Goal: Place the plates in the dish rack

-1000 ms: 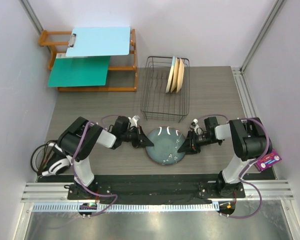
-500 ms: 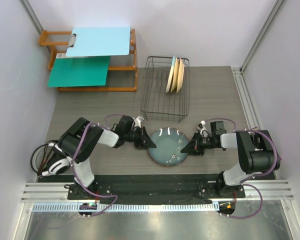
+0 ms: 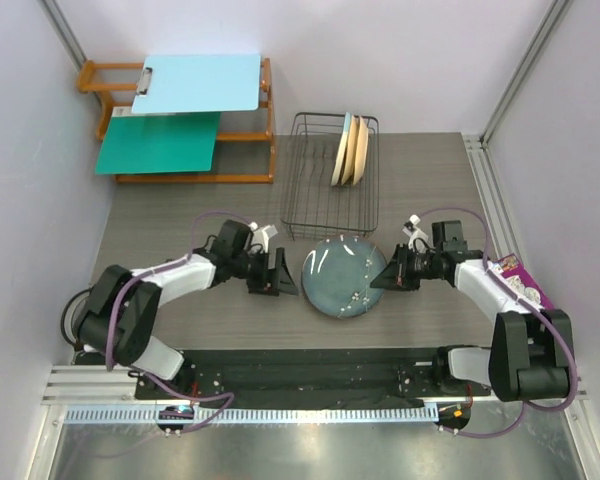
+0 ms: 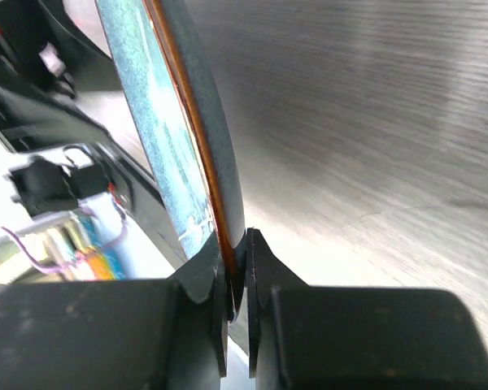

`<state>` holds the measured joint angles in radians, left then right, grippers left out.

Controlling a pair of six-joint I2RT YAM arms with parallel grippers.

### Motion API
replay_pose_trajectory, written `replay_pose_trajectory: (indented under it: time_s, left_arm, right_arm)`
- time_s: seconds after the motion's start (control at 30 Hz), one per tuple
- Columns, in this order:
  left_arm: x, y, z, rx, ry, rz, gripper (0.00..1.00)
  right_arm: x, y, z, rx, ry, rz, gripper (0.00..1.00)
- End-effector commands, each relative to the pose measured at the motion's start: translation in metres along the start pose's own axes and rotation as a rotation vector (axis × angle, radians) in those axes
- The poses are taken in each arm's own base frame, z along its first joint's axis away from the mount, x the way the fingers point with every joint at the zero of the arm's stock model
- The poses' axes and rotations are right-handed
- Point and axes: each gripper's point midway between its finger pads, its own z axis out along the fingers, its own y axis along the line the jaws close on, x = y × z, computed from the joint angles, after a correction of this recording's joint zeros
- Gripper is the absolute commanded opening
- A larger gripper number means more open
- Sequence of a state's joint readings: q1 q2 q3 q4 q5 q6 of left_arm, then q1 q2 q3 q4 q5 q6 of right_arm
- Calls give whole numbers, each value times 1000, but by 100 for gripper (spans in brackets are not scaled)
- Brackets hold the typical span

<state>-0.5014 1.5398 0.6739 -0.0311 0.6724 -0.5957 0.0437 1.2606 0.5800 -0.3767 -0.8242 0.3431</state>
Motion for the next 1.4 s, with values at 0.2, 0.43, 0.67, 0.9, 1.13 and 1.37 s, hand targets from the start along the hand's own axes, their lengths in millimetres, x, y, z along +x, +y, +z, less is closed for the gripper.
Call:
replay_pose_trajectory:
  time_s: [0.2,0.43,0.67,0.9,1.13,1.37]
  left_arm:
    - [-89,-37,-89,-139,-189,498,31]
    - [-139,6,-87,-332,-320,447,0]
    - [-175,34,-91,-430,-441,397,0]
    - [-189,68,-52,-434,-428,295,0]
    - [-211,63,-38,-406,-452,275,0]
    - [-232,46,-11,-374,-449,320,0]
  right_arm:
    - [-4,72,-63,-63,-17,-340,1]
    - [-50,123,-101,-31,-193,-478,1]
    - [-150,188,-143,8,-489,-528,1]
    - [-251,217,-178,135,-833,-416,1]
    - [-295,238,-188,281,-1088,-455,1]
    - [-309,257,-181,344,-1155,-476,1]
